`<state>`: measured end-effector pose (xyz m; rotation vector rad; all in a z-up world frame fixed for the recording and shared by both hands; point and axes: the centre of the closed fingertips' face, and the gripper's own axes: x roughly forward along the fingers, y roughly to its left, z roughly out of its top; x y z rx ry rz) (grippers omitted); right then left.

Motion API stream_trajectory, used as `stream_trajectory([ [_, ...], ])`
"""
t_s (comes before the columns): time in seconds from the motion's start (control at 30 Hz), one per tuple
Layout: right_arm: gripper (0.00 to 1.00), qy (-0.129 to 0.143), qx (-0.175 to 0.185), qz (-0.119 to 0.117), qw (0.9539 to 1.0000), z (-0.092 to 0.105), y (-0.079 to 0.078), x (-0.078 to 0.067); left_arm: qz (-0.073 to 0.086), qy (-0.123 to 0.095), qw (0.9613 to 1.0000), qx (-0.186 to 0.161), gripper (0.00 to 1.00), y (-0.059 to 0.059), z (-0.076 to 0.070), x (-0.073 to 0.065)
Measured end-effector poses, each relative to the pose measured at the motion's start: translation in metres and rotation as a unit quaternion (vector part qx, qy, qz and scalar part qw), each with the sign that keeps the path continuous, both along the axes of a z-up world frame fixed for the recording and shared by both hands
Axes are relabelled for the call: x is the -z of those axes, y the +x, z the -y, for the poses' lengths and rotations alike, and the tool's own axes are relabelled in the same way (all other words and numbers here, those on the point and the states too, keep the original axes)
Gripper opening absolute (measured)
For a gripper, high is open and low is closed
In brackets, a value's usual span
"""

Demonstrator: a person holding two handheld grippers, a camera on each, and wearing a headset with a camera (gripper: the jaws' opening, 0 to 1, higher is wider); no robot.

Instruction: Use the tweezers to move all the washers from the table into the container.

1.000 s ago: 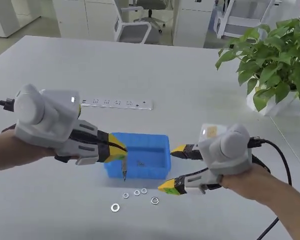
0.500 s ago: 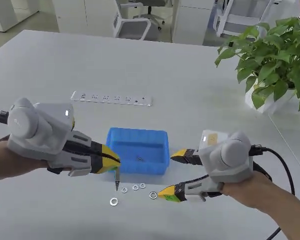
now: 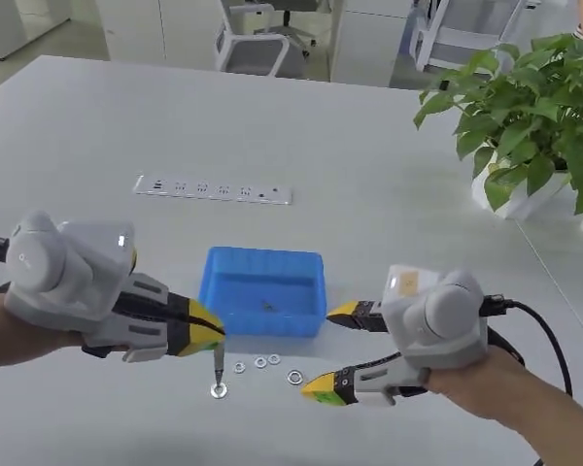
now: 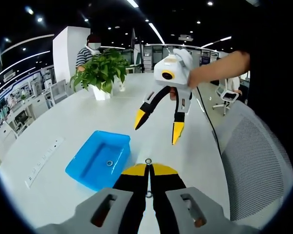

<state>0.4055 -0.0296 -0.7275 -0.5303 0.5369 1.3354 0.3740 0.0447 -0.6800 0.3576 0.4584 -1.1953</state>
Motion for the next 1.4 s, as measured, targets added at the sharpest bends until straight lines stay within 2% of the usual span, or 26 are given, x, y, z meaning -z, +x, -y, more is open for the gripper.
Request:
stream_trajectory([
  [0.3, 0.59, -0.001, -0.001, -0.003, 1.0000, -0.001, -0.003, 0.003, -0.007, 0.001, 1.0000, -0.001, 0.05, -0.003, 0.002, 0.008],
  [0.67, 0.58, -0.002, 0.001, -0.006, 1.0000, 0.002, -0.006, 0.004, -0.005, 0.005, 1.0000, 0.003, 0.05, -0.002, 0.005, 0.014],
  [1.0, 0.57, 0.001, 0.000, -0.009, 1.0000, -0.001, -0.007, 0.006, -0.001, 0.004, 1.0000, 0.000, 0.05, -0.001, 0.005, 0.014],
  [1.17, 0.50, 0.008, -0.031, 0.013, 0.9994, -0.009, -0.011, 0.003, 0.002, 0.010, 0.9999, 0.000, 0.05, -0.001, 0.007, 0.014],
  [1.4, 0.43, 0.013, -0.065, 0.017, 0.9977, -0.025, -0.015, 0.004, 0.000, 0.013, 0.9999, -0.001, 0.05, 0.000, 0.009, 0.016],
])
